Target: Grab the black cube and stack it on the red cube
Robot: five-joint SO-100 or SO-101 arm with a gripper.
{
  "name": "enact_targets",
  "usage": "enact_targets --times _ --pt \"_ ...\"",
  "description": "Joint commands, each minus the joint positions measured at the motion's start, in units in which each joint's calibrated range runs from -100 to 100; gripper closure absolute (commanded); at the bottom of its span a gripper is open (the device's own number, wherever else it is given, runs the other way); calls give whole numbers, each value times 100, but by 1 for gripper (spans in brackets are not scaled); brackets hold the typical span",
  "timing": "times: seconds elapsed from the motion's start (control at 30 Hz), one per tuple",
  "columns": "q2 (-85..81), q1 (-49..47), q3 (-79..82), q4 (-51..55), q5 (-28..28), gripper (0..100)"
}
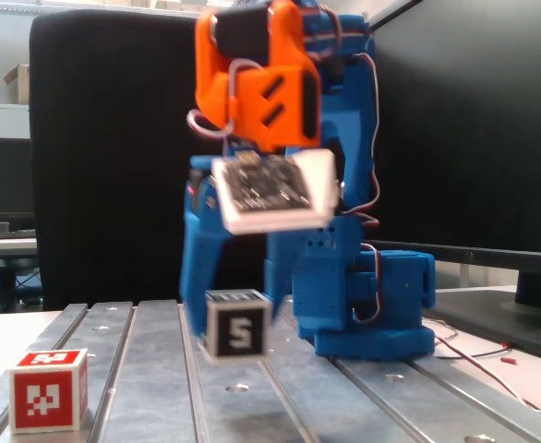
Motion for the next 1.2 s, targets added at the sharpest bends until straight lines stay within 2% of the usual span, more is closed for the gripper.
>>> enact_targets --times 0.0,0.33,1.17 --pt "-33 160 -697 491 138 82" --pt "25 721 -1493 807 522 82" --pt "2849 1511 -4614 952 900 82"
